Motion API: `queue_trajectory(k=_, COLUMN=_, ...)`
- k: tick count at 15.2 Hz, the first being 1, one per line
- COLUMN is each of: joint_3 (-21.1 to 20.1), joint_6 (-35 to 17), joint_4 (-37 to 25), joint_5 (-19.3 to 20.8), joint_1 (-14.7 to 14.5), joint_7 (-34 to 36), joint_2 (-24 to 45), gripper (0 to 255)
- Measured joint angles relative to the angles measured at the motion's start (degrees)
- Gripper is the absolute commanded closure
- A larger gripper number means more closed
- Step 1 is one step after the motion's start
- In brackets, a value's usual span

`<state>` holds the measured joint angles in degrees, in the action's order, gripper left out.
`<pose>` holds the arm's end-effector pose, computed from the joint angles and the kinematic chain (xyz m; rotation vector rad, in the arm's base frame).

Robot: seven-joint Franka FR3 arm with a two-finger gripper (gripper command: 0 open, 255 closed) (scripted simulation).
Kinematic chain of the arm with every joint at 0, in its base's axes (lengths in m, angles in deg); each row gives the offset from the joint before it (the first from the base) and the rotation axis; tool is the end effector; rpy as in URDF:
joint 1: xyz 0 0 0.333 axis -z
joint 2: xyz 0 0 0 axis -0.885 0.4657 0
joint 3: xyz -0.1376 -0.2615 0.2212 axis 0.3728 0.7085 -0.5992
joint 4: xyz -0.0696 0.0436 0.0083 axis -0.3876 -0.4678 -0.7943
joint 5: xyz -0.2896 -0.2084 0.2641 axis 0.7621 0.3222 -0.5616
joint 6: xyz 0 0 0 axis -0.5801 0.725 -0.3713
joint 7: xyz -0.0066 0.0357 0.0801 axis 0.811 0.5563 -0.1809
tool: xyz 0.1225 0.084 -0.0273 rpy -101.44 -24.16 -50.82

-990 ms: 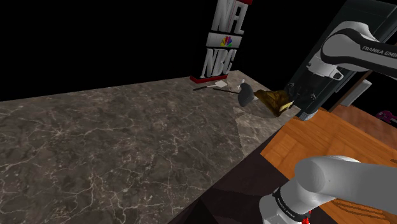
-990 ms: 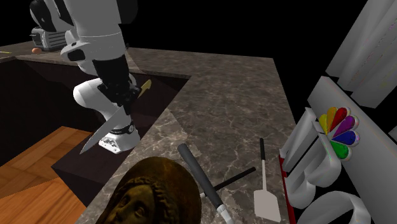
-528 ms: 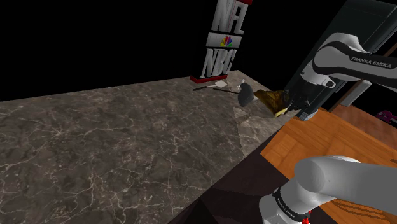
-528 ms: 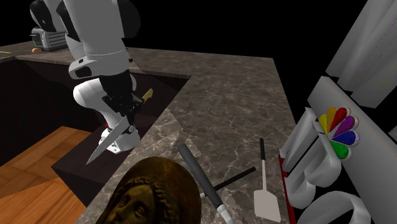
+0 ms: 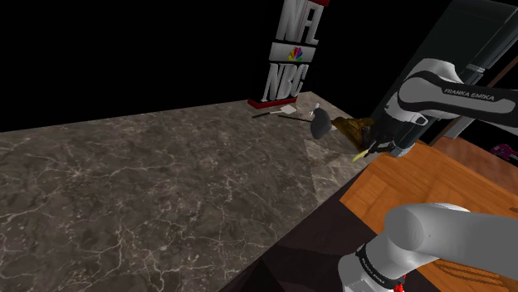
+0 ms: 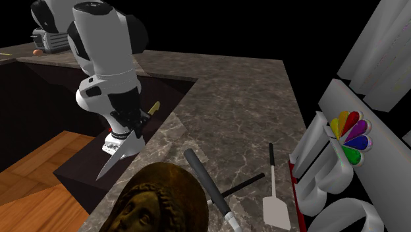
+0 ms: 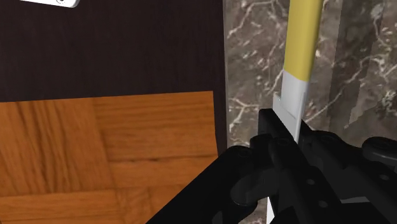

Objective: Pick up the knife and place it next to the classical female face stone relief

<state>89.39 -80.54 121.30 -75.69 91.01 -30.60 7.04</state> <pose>0.2570 -0.1901 0.4455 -2.2272 2.1946 0.0239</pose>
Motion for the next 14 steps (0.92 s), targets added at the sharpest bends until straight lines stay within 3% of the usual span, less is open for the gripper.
queue_trajectory(k=10, joint_3=0.7, joint_6=-9.5, joint_4=6.9, joint_5=0.5, joint_1=0.2, joint_7=0.0, joint_2=2.7, gripper=255)
queue_trajectory(k=14, joint_3=0.7, joint_6=-10.6, joint_4=7.9, joint_5=0.6, joint_1=0.2, joint_7=0.0, joint_2=2.7, gripper=255)
